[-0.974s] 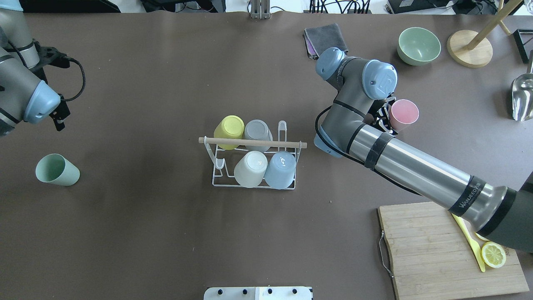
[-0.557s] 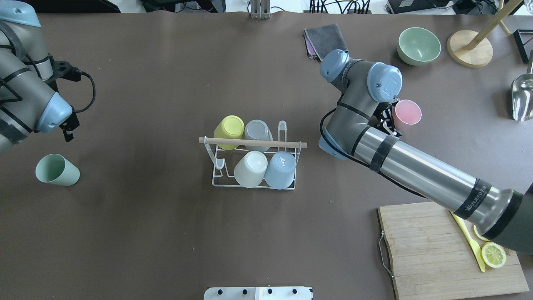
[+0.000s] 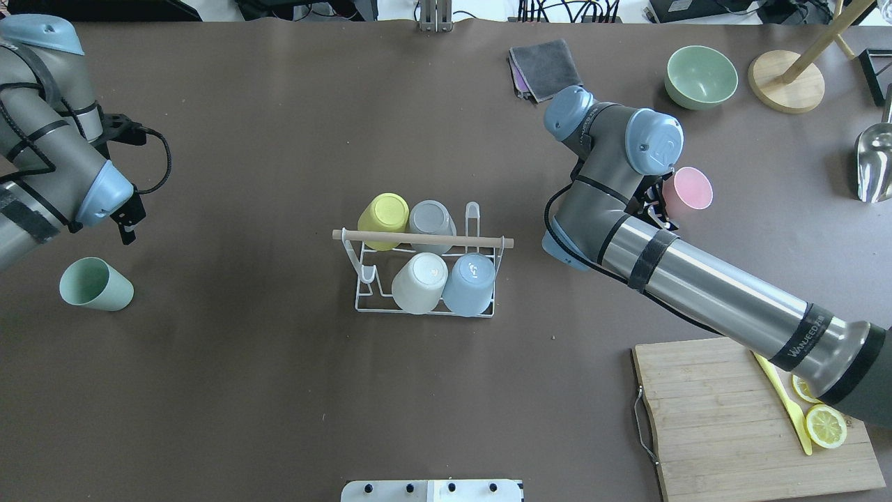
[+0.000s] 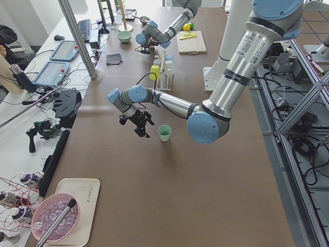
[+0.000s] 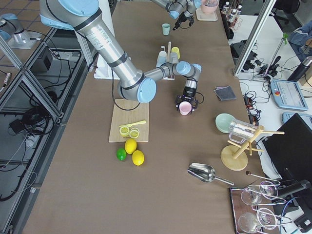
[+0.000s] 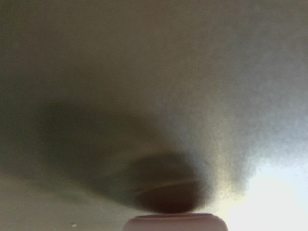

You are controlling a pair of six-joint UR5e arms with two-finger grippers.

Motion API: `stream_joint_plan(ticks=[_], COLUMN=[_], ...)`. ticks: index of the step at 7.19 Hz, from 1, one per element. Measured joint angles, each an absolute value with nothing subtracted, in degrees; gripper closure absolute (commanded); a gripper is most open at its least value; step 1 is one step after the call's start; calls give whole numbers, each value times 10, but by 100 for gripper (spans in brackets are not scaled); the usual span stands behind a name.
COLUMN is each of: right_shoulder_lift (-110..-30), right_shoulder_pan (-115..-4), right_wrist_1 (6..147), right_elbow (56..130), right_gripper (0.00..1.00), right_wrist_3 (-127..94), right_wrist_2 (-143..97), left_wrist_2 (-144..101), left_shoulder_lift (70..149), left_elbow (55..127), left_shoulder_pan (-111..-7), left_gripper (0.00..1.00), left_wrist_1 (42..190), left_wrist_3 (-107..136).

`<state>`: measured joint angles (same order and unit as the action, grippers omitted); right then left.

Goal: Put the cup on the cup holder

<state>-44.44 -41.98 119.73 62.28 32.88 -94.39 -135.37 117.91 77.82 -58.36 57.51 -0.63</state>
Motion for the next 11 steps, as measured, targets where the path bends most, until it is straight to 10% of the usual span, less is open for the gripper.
stream_joint_plan(ticks=[10, 11], right_shoulder_lift=[-457, -458], right_shoulder_pan=[-424, -424], right_wrist_1=[1193, 1193], right_elbow=[632, 632], right_gripper=[2, 29], right_wrist_3=[330, 330], right_wrist_2=[-943, -940], left_wrist_2=[-1349, -1349], left_shoulder_lift=[1186, 1187], left_elbow=[738, 728], left_shoulder_pan=[-533, -532], left_gripper=[2, 2], left_wrist_1=[535, 526], left_wrist_3=[-2, -25])
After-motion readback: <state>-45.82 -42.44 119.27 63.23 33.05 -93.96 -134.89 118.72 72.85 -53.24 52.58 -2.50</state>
